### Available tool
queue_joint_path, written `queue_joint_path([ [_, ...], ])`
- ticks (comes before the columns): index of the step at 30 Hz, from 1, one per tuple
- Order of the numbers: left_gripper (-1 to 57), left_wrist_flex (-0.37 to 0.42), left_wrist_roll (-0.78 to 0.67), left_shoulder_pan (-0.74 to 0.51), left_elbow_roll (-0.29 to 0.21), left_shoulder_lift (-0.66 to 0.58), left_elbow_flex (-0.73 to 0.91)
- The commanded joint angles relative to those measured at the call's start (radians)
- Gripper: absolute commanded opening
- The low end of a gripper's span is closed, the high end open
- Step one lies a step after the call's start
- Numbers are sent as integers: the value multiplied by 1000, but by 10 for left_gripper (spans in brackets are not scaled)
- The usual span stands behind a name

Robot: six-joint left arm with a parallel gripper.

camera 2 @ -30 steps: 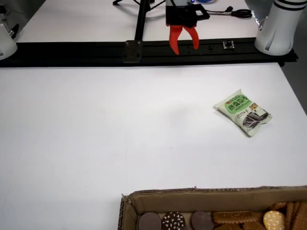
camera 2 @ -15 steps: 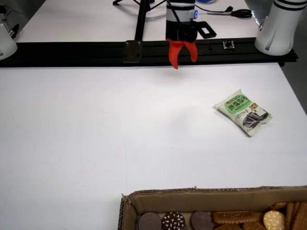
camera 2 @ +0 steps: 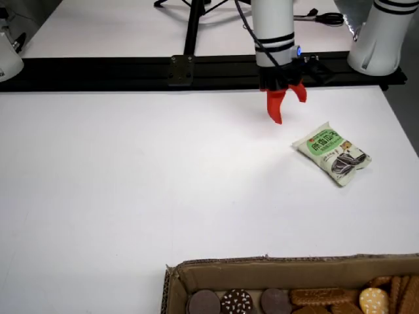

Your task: Grasp a snack and put it in the bin.

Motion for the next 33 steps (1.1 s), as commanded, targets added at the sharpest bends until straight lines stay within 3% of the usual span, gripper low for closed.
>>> queue_joint_path([
  [1, 466, 32, 6, 56, 18, -5, 3],
  [9, 482, 34, 20, 129, 30, -11, 9],
  [33, 504, -106, 139, 164, 35, 96, 18],
])
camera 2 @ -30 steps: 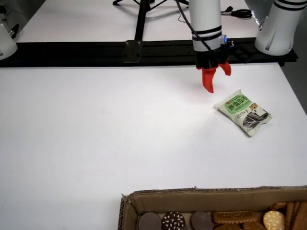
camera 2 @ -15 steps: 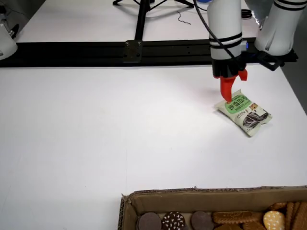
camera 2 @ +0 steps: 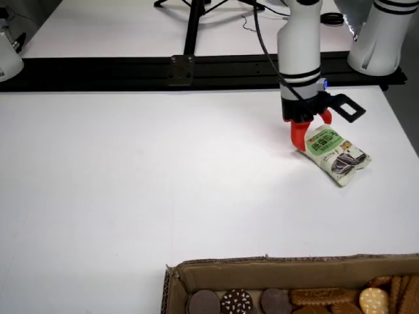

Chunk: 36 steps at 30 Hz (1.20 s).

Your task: Grasp a snack and put it in the bin.

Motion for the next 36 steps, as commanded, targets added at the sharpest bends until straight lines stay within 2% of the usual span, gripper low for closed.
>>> queue_joint_path([
  [1, 505, -7, 25, 9, -1, 13, 2],
  [18, 513, -41, 105, 90, -3, 24, 11],
  [36, 501, -83, 109, 112, -9, 70, 14],
])
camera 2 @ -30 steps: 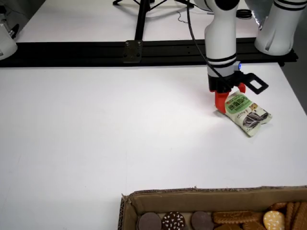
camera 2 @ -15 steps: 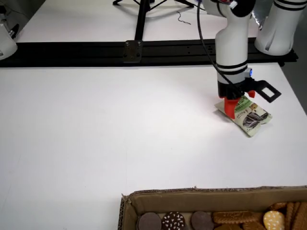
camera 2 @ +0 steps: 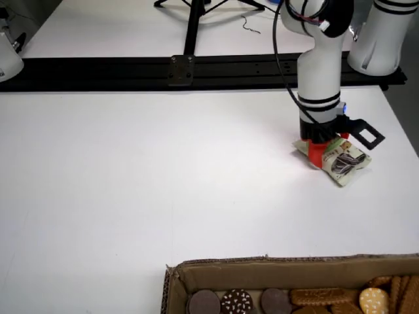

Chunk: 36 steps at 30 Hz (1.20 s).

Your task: Grasp a snack and put it in the bin.

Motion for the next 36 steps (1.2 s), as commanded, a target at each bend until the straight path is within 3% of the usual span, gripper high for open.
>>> queue_joint_path([
  [1, 498, -4, -6, -4, 0, 7, -1],
  [10, 440, -5, -11, -18, -4, 12, -1],
  [25, 227, 20, -21, -69, -5, 7, -1],
  [36, 159, 61, -27, -86, -5, -71, -2],
])
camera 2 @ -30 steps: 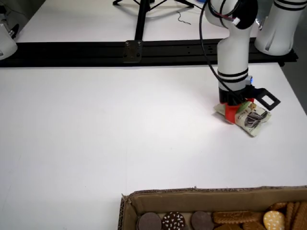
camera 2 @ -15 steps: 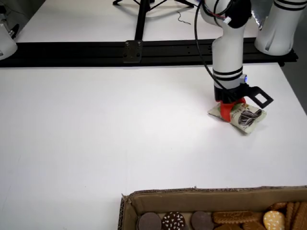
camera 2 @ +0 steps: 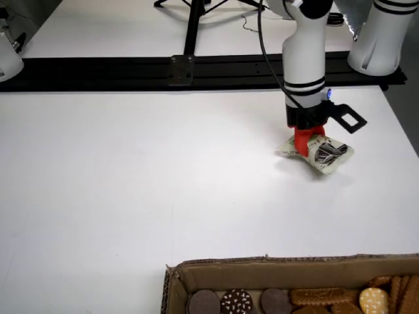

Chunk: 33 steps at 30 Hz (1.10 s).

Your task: Grasp a snack and put it in the bin.

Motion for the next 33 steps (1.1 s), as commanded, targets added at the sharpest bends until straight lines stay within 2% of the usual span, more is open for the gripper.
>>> queue_joint_path([
  [1, 154, 20, 1, -4, 1, -30, -1],
  [12, 70, 47, 5, -58, 2, -85, -3],
  [20, 16, 47, -8, -90, 1, -206, -5],
  [26, 2, 48, -6, -97, 3, -307, -7],
  [33, -3, 41, 19, -107, 11, -369, -13],
])
